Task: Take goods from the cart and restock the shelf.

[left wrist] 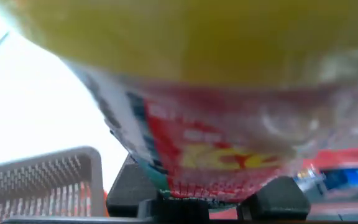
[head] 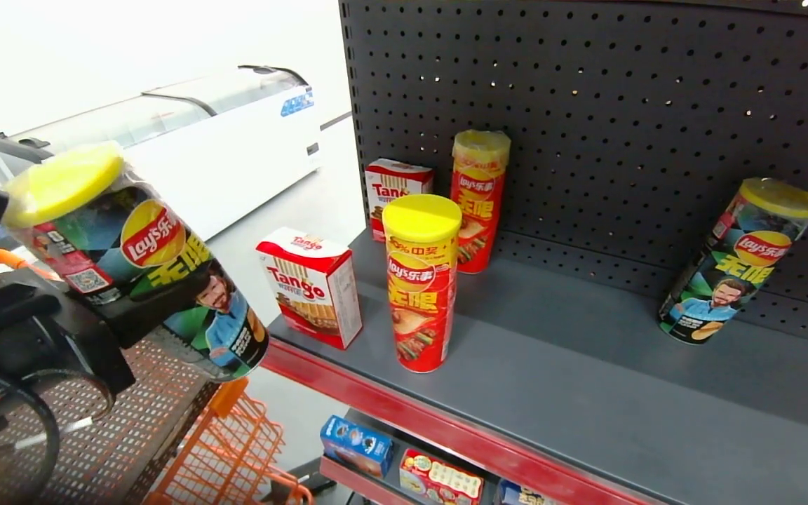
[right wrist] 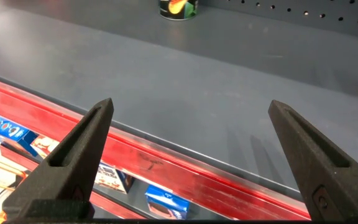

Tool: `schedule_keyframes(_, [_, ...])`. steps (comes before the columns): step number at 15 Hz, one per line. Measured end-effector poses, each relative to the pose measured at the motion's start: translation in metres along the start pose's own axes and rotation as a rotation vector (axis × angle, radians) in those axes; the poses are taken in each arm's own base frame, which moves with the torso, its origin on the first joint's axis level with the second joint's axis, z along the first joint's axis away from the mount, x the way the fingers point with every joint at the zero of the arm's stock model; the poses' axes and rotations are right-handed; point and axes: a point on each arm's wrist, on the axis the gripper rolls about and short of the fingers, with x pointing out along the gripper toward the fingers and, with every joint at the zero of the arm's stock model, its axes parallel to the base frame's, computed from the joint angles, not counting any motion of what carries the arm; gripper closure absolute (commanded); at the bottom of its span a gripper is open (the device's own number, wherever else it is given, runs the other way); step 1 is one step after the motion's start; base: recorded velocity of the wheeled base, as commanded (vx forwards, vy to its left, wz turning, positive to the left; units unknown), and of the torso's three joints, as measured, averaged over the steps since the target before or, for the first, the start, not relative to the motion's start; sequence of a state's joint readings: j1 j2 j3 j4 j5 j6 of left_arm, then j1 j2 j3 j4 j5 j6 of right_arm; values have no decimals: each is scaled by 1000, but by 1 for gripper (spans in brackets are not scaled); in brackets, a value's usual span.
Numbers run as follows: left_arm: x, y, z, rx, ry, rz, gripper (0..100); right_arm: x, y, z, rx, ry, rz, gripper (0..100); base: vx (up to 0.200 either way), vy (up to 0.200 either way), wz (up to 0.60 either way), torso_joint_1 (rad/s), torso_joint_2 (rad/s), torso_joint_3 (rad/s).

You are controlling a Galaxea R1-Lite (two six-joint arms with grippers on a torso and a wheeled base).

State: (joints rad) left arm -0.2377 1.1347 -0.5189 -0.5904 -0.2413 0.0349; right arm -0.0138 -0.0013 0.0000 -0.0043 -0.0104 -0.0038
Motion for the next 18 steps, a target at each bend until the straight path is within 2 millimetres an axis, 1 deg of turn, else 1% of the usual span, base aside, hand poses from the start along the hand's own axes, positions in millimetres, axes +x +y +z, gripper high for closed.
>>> schedule_keyframes(2, [-9, -9, 1, -6, 30, -45, 100, 0, 0, 0, 0, 0, -1, 0, 0, 0, 0, 0, 0, 0])
schedule_keyframes(4, [-14, -16, 6, 0, 8, -86, 100, 0, 0, 0, 0, 0, -1, 0, 0, 0, 0, 0, 0, 0])
schedule_keyframes(6, [-14, -22, 10, 4, -6, -132, 100, 0, 0, 0, 0, 0, -1, 0, 0, 0, 0, 0, 0, 0])
schedule_keyframes(11, [-9, -37, 10, 5, 1, -261, 100, 0, 0, 0, -2, 0, -1, 0, 0, 0, 0, 0, 0, 0])
schedule_keyframes(15, [-9, -41, 10, 4, 2, -365, 100, 0, 0, 0, -2, 0, -1, 0, 0, 0, 0, 0, 0, 0])
schedule_keyframes(16, [-9, -42, 9, 4, 1, -415, 100, 0, 0, 0, -2, 0, -1, 0, 0, 0, 0, 0, 0, 0])
schedule_keyframes(18, [-10, -42, 8, 3, 5, -450, 100, 0, 0, 0, -2, 0, 0, 0, 0, 0, 0, 0, 0, 0])
